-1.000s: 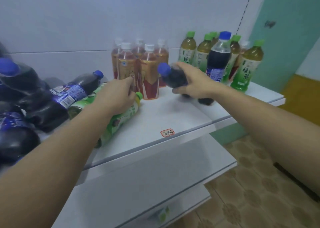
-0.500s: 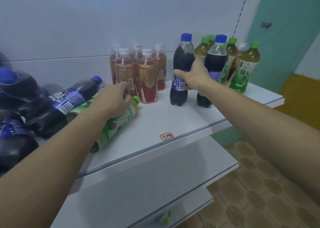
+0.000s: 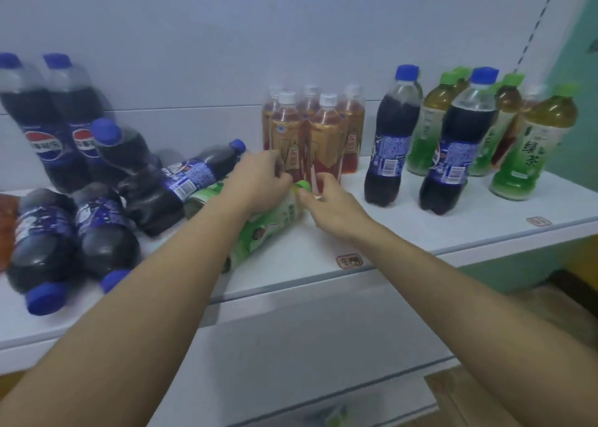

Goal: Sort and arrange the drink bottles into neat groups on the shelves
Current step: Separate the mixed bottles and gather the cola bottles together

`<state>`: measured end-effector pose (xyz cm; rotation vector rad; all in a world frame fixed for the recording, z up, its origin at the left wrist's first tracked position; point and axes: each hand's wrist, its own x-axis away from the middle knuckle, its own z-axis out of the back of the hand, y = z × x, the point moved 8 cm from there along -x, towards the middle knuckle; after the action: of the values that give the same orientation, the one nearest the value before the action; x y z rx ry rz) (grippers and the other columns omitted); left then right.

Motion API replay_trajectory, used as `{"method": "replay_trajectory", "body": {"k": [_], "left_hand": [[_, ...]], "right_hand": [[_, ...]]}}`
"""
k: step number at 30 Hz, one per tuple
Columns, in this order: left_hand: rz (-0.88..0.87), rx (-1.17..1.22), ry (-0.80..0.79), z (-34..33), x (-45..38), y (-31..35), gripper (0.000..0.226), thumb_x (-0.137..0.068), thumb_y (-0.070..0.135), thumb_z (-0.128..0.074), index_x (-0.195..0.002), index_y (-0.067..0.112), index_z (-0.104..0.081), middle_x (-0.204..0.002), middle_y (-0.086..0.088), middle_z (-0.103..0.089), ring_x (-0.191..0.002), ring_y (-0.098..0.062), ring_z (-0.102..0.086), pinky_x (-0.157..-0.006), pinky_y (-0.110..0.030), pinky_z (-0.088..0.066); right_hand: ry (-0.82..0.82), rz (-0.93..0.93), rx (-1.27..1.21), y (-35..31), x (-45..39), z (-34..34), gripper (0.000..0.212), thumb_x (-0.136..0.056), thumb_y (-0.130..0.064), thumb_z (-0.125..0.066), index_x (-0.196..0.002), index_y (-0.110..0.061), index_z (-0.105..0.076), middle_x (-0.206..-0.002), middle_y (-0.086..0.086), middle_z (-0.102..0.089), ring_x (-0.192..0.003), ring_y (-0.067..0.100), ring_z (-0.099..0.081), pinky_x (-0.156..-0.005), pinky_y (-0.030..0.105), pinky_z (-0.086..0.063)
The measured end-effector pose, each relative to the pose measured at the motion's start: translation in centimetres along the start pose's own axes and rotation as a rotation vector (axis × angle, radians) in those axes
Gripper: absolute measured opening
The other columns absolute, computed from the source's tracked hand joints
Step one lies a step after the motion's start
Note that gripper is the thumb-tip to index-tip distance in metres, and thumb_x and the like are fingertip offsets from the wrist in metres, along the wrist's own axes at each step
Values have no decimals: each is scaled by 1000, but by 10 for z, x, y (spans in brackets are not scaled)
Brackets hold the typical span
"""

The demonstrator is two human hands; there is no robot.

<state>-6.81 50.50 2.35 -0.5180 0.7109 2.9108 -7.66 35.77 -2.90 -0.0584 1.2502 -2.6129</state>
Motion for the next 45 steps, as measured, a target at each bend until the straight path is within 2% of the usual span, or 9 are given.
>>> {"method": "replay_trajectory", "body": {"k": [3, 6, 12, 21, 28, 33, 37, 39, 45], "left_hand": [[134, 247, 13, 2, 2, -6, 23, -87, 33, -57, -89, 12, -68, -89, -5, -71, -86, -23, -67, -82, -37, -54], [247, 454, 19, 4, 6, -7, 34, -80, 42, -46, -78, 17, -68, -82, -2, -70, -80, -21, -64, -77, -36, -50], [370, 787, 124, 12, 14, 4, 27, -85, 25, -43, -63, 16, -55, -41, 9, -43, -36, -10, -35, -51, -30, -27], [211, -102, 350, 66, 75, -22, 21, -90, 27, -50, -73, 16, -57, -67, -4, -60, -67, -32, -57, -63, -38, -47], [128, -199, 253, 20, 124, -38, 17, -80, 30, -50, -66, 21, -51, -59, 1, -58, -63, -32, -58, -59, -38, -47], [274, -126, 557, 50, 135, -59, 23, -81, 35, -48, -68, 18, -57, -57, 4, -57, -61, -31, -56, -59, -37, -48], [478, -49, 484, 44, 130, -81, 25, -80, 35, -53, -63, 16, -55, -60, 4, -58, -70, -35, -60, -63, -35, -45], [591, -93, 447, 40, 132, -91, 26, -82, 36, -55, -68, 15, -58, -66, -2, -61, -75, -36, -61, -65, -34, -43], [515, -434, 325, 31, 130, -86, 27, -89, 40, -49, -84, 17, -60, -83, -12, -68, -79, -39, -64, -65, -36, -48]], "right_hand": [[-90, 45, -156, -15, -7, -16, 57, -96, -53, -56, -143, -29, -34, -120, 1, -65, -96, 20, -68, -70, 33, -54], [-48, 55, -248, -11, -7, -27, 65, -90, -62, -61, -143, -31, -38, -134, -2, -59, -115, 20, -61, -98, 43, -52], [75, 182, -388, -17, 3, -18, 66, -80, -50, -81, -133, -31, -48, -124, -6, -61, -110, 16, -62, -97, 45, -55], [294, 641, 86, -77, 2, 67, 80, -72, -28, -84, -142, -35, -47, -139, 5, -46, -119, 27, -49, -106, 39, -44], [290, 712, 196, -75, -7, 61, 78, -76, -22, -81, -144, -39, -46, -152, 5, -37, -129, 33, -41, -107, 38, -36], [368, 744, 171, -67, 6, 60, 82, -83, -24, -80, -154, -33, -40, -162, 12, -28, -140, 37, -34, -115, 42, -29], [639, 1093, 198, -76, 60, 51, 44, -86, -16, -69, -130, -10, -64, -131, 19, -57, -118, 35, -53, -97, 41, -43], [475, 1220, 304, -87, 70, 15, 34, -87, -14, -63, -121, -7, -66, -114, 16, -63, -104, 35, -57, -84, 44, -47], [-41, 206, -202, -77, -11, -65, 66, -96, -29, -61, -152, -18, -27, -145, 14, -45, -121, 28, -49, -100, 40, -43]]}}
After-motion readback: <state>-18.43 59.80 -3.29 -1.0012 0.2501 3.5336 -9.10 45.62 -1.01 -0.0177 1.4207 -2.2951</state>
